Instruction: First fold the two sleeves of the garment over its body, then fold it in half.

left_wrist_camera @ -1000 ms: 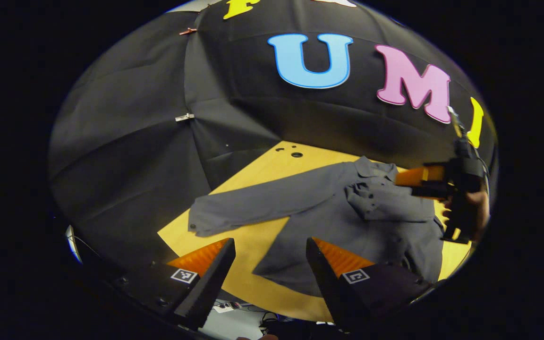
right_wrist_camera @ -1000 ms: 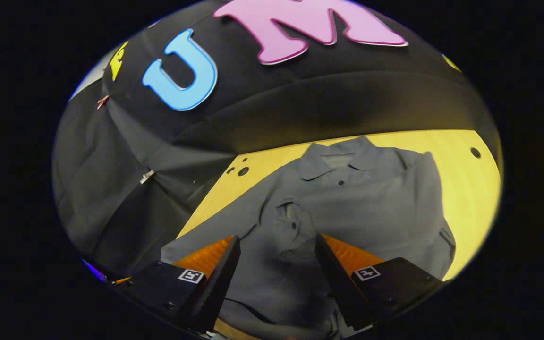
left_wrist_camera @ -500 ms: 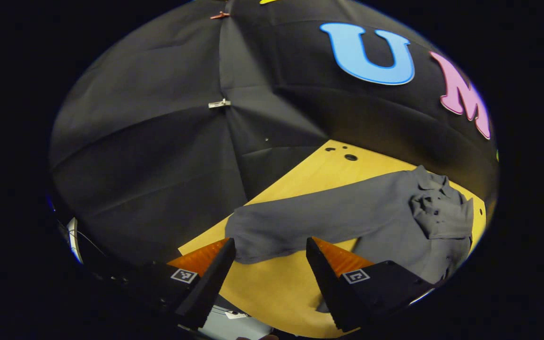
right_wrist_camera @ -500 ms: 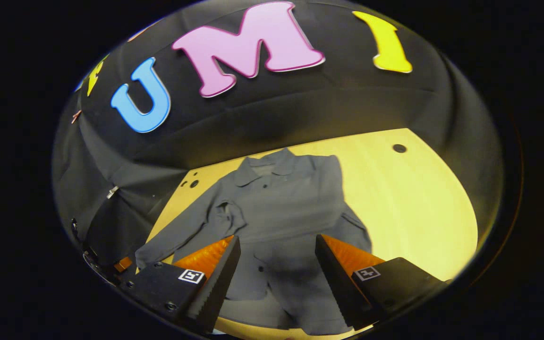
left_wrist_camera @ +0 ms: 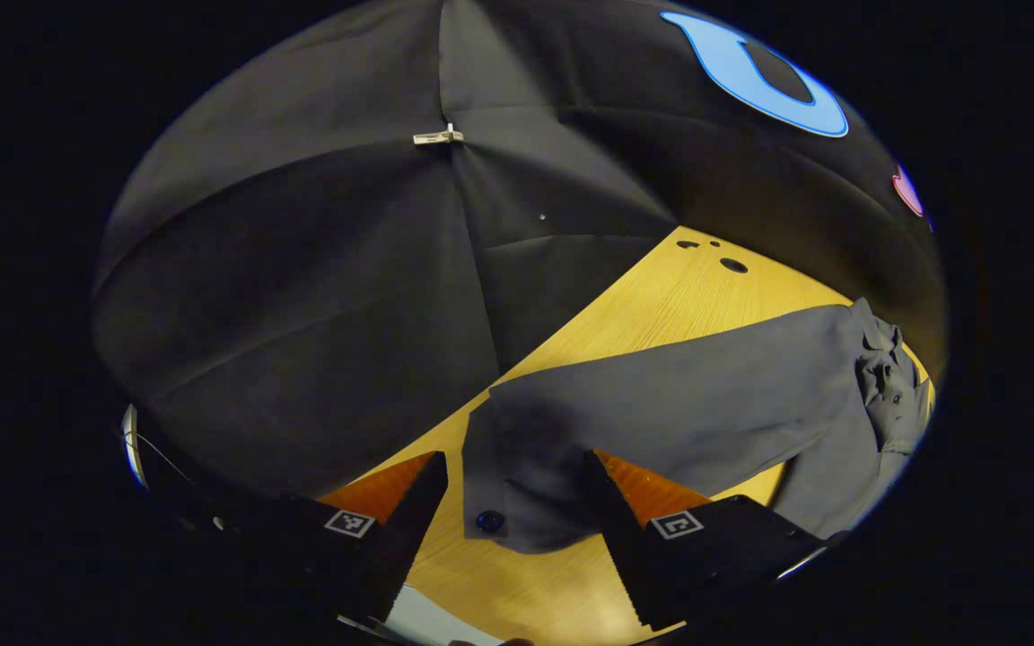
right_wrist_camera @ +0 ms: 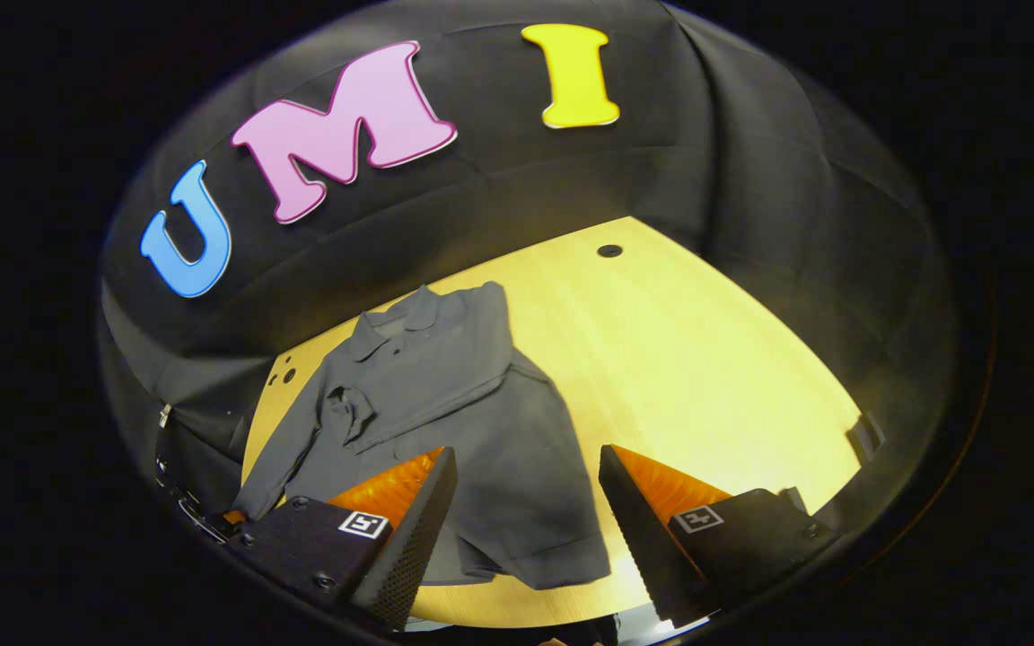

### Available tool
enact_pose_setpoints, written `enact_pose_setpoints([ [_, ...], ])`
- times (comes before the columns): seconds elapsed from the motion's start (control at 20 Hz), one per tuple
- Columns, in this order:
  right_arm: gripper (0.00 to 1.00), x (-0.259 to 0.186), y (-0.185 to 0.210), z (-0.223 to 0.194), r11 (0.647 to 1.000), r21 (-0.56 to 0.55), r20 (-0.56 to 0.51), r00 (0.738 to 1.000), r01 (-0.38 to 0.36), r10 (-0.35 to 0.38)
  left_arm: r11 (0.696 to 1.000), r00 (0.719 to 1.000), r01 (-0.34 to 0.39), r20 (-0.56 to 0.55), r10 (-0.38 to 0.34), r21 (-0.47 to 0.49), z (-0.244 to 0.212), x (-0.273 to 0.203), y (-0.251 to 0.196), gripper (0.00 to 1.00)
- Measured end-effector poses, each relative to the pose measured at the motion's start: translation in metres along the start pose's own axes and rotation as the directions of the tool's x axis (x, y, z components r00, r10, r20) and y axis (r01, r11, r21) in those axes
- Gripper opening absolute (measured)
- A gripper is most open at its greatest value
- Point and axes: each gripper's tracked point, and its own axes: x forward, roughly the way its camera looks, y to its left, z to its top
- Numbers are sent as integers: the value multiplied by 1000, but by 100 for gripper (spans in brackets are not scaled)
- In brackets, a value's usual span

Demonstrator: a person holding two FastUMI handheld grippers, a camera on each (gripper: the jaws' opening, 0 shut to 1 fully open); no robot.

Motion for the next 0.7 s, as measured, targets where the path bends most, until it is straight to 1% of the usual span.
enact_pose_setpoints([
  [0.15,98,-22,-21,4,998,14,35,998,60,-60,1000,1000,16,-9,-15,11,1,13,-5,96],
  [0.35,99,-45,-38,-2,992,72,52,993,107,-111,999,998,36,-48,-35,14,-5,27,-12,96],
  [0.4,99,-49,-41,-6,990,82,53,991,116,-120,999,997,51,-58,-50,7,-8,31,-17,99],
  [0.45,99,-54,-43,-10,988,87,53,990,125,-130,998,995,66,-76,-66,2,-13,32,-22,96],
  [0.5,99,-58,-46,-15,987,89,52,989,135,-140,997,995,78,-70,-77,4,-11,30,-25,95],
  [0.55,99,-62,-47,-20,986,90,50,988,143,-147,996,994,88,-72,-86,17,-12,32,-26,88],
  [0.65,99,-66,-45,-25,985,97,53,988,141,-146,992,991,121,-72,-117,48,-13,32,-31,83],
  [0.7,99,-66,-42,-26,986,100,57,989,132,-138,989,989,136,-69,-131,65,-13,31,-33,73],
])
